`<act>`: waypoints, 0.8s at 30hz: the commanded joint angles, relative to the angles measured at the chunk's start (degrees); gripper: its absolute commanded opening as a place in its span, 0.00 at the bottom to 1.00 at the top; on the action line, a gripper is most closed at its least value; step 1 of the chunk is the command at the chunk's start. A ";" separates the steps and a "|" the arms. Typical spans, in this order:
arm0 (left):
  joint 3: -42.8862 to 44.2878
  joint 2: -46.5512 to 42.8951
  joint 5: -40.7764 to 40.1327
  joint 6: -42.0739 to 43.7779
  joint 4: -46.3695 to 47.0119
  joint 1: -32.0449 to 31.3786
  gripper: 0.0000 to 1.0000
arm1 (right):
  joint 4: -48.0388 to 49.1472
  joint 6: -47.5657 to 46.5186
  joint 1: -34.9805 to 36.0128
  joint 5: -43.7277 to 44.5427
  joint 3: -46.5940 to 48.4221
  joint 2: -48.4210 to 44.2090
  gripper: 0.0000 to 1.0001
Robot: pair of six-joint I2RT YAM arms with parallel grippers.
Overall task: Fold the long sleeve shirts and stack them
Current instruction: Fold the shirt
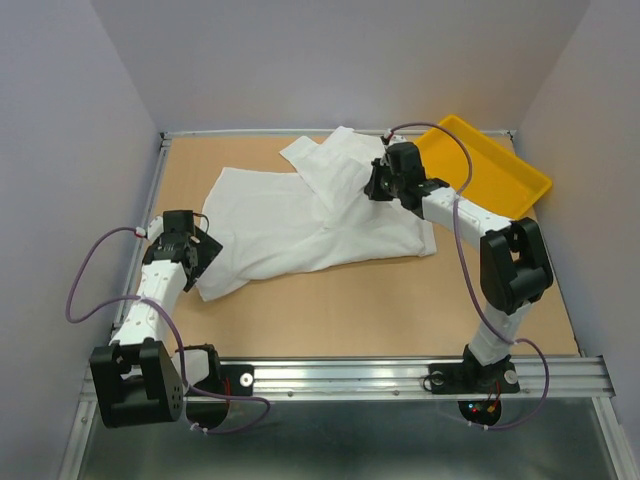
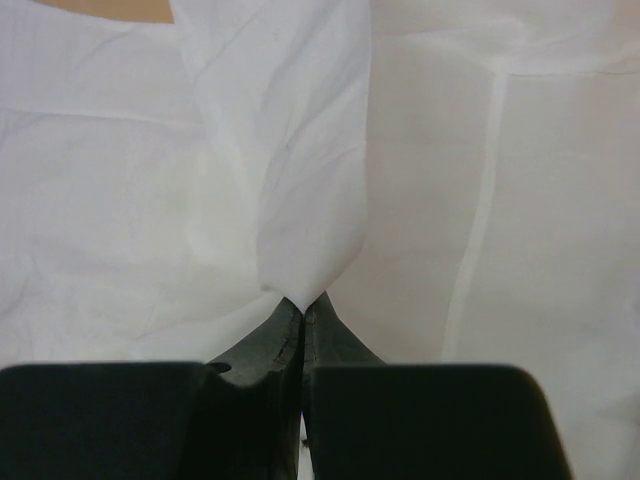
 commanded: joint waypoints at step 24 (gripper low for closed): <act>2.08 -0.67 6.20 -12.15 -7.51 0.61 0.88 | 1.87 2.22 -1.05 10.02 2.84 4.73 0.01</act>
